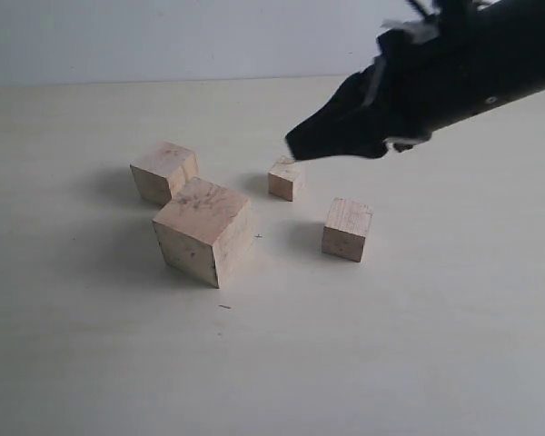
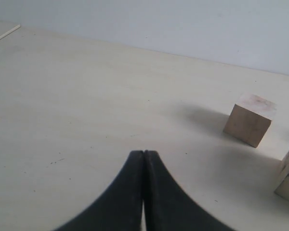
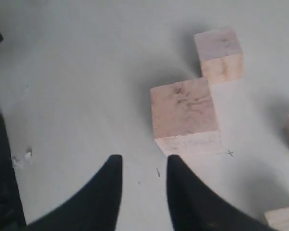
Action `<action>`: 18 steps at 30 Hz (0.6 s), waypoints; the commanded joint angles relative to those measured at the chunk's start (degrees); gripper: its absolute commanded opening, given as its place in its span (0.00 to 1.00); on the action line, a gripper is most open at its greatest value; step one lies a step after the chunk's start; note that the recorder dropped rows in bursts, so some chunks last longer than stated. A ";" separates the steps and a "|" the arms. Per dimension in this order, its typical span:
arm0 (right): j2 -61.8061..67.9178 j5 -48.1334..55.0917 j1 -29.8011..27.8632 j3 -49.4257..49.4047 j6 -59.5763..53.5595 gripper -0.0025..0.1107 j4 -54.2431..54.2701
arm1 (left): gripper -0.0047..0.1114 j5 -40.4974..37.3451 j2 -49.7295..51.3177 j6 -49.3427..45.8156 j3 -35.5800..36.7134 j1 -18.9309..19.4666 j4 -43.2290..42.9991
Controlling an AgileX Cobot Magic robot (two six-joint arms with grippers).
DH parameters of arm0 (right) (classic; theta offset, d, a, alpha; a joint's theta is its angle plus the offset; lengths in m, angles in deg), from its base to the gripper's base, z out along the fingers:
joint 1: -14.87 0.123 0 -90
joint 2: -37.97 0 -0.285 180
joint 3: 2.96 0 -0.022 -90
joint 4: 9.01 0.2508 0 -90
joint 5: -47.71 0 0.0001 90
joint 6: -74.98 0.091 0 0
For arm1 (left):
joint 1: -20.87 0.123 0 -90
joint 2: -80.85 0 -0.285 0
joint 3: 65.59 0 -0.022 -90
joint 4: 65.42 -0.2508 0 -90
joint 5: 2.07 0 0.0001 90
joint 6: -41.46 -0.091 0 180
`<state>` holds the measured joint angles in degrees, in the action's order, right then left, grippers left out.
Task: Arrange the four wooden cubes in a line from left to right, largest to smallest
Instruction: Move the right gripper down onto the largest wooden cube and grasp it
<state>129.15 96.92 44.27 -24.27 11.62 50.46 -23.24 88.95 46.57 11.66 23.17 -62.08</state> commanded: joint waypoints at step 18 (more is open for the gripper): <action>22.50 -12.38 13.35 16.44 -0.30 0.95 -9.62 | 0.04 0.19 -0.31 -0.18 -0.03 -0.19 0.39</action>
<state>149.48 85.52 55.91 -10.73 10.04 43.30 -23.24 88.95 46.57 11.66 23.17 -62.08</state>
